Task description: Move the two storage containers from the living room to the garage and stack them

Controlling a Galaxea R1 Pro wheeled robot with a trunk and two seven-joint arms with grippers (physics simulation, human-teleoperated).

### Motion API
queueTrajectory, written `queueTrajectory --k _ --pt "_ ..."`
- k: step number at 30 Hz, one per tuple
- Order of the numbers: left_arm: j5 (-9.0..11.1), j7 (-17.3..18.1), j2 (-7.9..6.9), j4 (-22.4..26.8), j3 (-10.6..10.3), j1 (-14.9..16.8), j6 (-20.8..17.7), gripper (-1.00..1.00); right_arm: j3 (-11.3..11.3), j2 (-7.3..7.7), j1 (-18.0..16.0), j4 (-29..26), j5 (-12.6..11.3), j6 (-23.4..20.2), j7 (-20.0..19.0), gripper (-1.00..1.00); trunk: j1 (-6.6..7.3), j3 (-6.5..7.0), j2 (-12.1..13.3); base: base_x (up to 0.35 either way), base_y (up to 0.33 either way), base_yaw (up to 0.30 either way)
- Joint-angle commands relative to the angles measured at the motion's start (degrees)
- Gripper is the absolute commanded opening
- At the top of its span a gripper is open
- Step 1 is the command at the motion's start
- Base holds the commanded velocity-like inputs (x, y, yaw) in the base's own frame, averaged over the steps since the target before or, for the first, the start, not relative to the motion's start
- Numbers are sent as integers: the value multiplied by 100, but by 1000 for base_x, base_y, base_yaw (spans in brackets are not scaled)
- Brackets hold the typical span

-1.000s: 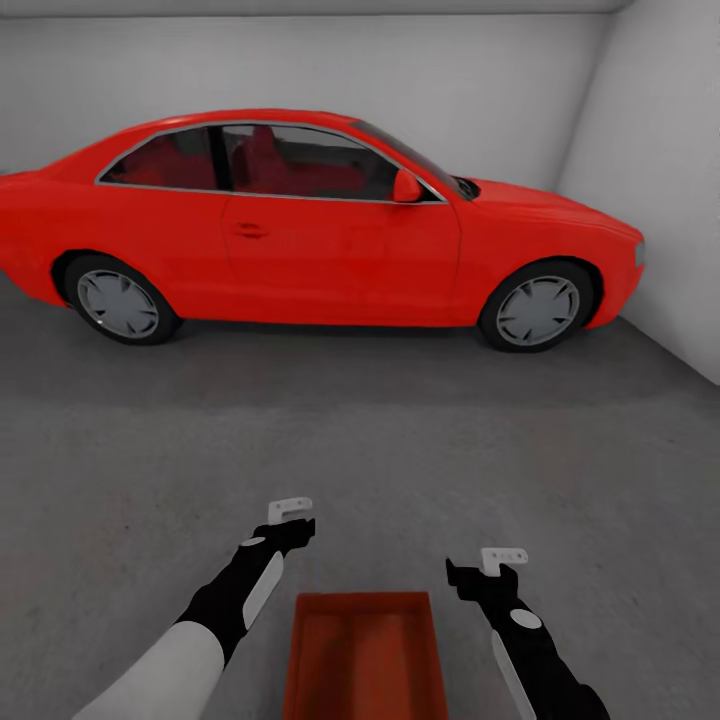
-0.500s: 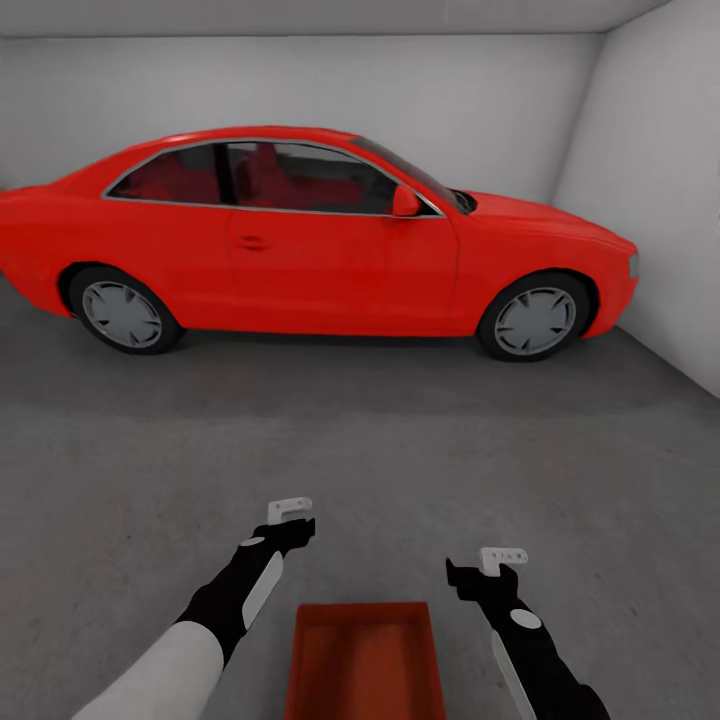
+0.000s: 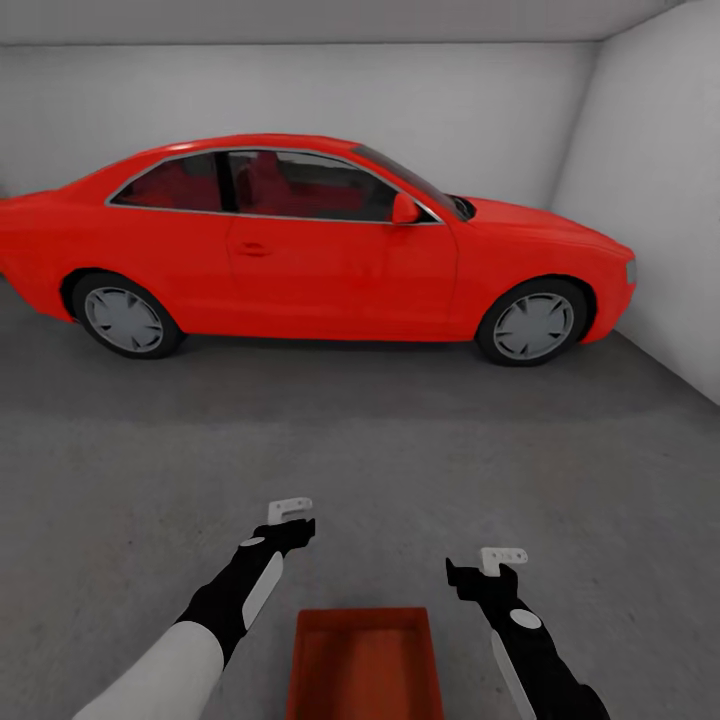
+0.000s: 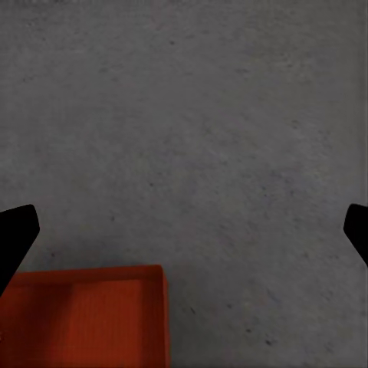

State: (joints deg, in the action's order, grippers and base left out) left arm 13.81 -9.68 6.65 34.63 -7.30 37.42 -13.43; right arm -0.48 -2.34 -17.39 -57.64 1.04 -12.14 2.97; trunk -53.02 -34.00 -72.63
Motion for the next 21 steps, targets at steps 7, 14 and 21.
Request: queueTrajectory --k 7,14,21 --pt "60 -52 -4 9 -34 2 -20 100 -8 -4 -1 -10 19 -34 11 100 154 121 279 0 0 0" --pt "60 -46 1 9 -34 2 -20 100 -5 -4 -1 -9 18 -34 11 100 308 247 560 0 0 0" --pt "60 -47 3 9 -34 2 -20 100 -5 -4 -1 -10 19 -34 11 100 462 404 841 0 0 0"
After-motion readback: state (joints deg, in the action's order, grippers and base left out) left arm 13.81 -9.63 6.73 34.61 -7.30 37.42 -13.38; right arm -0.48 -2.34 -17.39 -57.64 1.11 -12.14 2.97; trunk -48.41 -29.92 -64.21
